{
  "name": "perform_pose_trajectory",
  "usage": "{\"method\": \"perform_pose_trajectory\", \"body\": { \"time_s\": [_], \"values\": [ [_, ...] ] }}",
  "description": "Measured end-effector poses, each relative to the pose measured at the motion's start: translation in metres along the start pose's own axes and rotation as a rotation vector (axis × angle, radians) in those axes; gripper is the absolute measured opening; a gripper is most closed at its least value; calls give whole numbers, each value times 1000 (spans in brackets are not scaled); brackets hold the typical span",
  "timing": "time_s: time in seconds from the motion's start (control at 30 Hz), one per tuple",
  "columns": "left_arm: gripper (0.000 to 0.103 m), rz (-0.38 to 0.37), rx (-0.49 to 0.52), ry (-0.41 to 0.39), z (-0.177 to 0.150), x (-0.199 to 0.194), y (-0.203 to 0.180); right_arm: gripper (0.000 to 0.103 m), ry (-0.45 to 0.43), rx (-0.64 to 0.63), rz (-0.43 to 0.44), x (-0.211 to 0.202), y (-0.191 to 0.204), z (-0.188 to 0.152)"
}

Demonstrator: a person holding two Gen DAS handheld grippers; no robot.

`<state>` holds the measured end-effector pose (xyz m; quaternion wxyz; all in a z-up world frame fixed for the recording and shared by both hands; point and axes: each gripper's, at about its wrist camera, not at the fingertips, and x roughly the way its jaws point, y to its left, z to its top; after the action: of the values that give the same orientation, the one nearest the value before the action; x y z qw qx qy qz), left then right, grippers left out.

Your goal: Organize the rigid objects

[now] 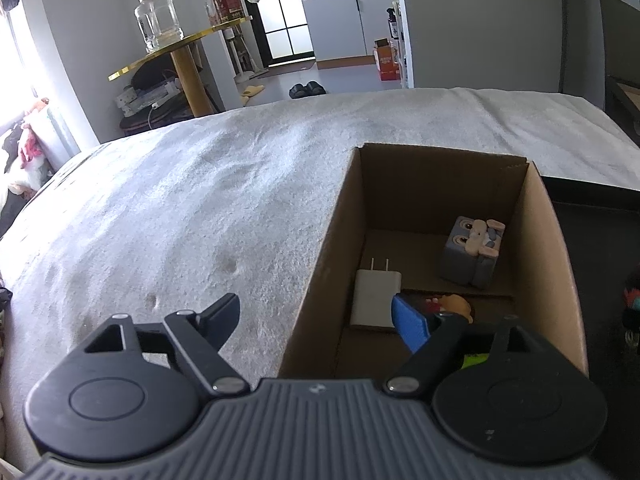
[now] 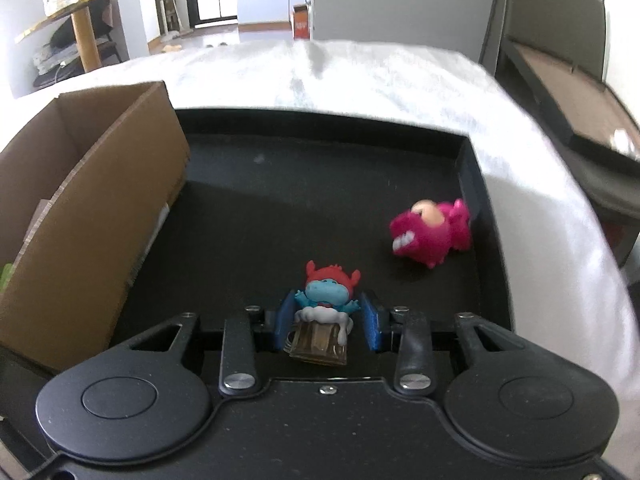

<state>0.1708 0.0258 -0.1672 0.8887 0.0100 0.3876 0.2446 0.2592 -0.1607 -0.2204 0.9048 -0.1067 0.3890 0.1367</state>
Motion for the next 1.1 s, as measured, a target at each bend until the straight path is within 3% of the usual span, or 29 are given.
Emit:
{"method": "perform_pose_trajectory", "body": {
  "time_s": [0.67,1.1],
  "values": [
    [82,-53,-9,-24,-3,-13,7,36,-132,-44,10,-42,29,30],
    [82,-79,-7,-38,-11,-16,16,36,-190,-86,73,-58,67,45]
  ]
}}
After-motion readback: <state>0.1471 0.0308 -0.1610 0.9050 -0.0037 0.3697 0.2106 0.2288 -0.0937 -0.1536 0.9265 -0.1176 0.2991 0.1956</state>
